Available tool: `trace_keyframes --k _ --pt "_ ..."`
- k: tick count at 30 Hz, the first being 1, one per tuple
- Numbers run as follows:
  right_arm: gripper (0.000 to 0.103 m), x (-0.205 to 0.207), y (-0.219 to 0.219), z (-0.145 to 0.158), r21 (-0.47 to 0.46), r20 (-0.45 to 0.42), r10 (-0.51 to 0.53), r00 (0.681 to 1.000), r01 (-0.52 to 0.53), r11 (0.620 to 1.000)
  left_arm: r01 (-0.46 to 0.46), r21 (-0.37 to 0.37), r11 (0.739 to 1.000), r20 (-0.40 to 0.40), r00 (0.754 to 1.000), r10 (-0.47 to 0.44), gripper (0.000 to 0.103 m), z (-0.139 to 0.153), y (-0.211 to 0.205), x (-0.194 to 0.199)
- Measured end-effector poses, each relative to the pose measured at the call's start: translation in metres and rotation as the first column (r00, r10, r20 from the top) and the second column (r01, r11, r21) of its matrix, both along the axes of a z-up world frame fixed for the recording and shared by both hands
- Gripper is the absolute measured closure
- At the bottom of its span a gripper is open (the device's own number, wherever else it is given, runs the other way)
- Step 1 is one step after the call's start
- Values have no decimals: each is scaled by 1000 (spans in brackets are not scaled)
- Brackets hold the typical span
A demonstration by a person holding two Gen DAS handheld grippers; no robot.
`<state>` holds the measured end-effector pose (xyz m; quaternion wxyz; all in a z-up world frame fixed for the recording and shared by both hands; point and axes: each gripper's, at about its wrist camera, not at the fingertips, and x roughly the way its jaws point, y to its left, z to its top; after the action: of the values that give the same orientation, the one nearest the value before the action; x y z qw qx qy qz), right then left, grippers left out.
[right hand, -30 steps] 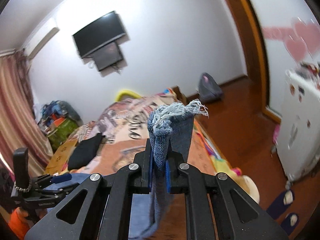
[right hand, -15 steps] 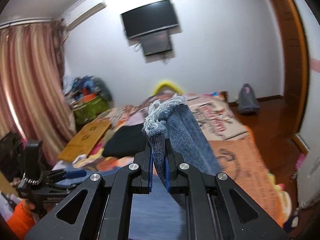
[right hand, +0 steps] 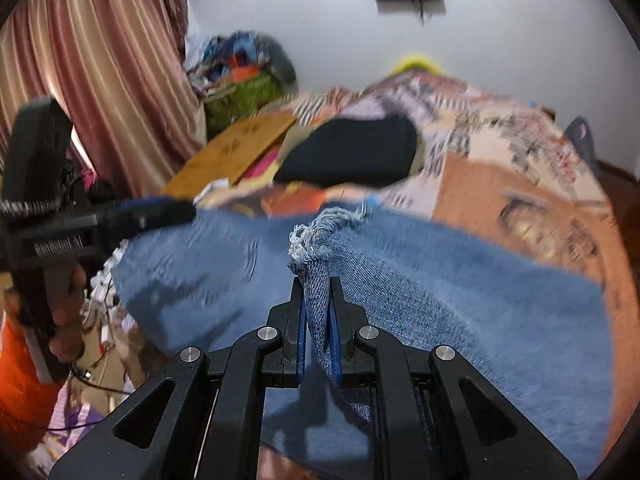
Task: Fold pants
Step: 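Fold the hem over toward the waistband and open the right gripper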
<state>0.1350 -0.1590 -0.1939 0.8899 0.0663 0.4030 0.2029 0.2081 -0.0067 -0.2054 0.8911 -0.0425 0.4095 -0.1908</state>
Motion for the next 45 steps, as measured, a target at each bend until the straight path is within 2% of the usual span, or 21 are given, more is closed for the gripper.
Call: trace_keyframes --k 4,9,12,14,18,21,25,28,30,33,38,41,45 --pt "92 -3 8 -17 -19 -55 28 998 -29 999 25 22 999 -2 1000 -25 35 -5 -16 4" --pt "85 -6 3 -11 18 -99 29 995 -28 999 48 62 997 23 999 -49 35 -2 -36 4" --pt "66 -12 -2 -1 23 -100 23 995 -21 1000 63 65 996 26 998 -65 35 1 -47 6" --pt "53 -20 -11 10 6 -64 17 998 -17 1000 76 63 995 23 997 -77 35 3 -56 8" --pt "52 -27 -36 29 -44 -3 -15 1000 15 999 117 72 991 -1 993 -117 35 -1 -81 10" --pt "52 -25 -58 29 -89 9 -54 999 54 995 149 92 985 -29 989 -147 35 -12 -102 10" --pt "52 -16 -88 11 -146 -38 -107 994 100 984 201 152 968 -84 978 -190 35 -36 -133 5" --pt "52 -17 -105 -10 -161 -102 -99 990 82 984 216 211 953 -127 973 -193 34 -59 -140 0" --pt "52 -26 -112 -20 -165 -107 -72 992 53 985 215 190 958 -134 972 -192 32 -62 -133 -3" --pt "52 -39 -120 -19 -176 -88 -49 995 33 984 204 201 958 -139 974 -179 27 -62 -124 -5" --pt "52 -52 -141 -15 -173 -113 -65 991 45 984 184 266 946 -130 979 -154 24 -60 -108 -13" --pt "52 -56 -150 -11 -180 -115 -91 989 70 981 135 279 951 -123 987 -104 24 -54 -89 -18" --pt "52 -55 -158 -3 -178 -104 -131 986 111 978 8 329 944 -83 996 21 26 -43 -49 -21"
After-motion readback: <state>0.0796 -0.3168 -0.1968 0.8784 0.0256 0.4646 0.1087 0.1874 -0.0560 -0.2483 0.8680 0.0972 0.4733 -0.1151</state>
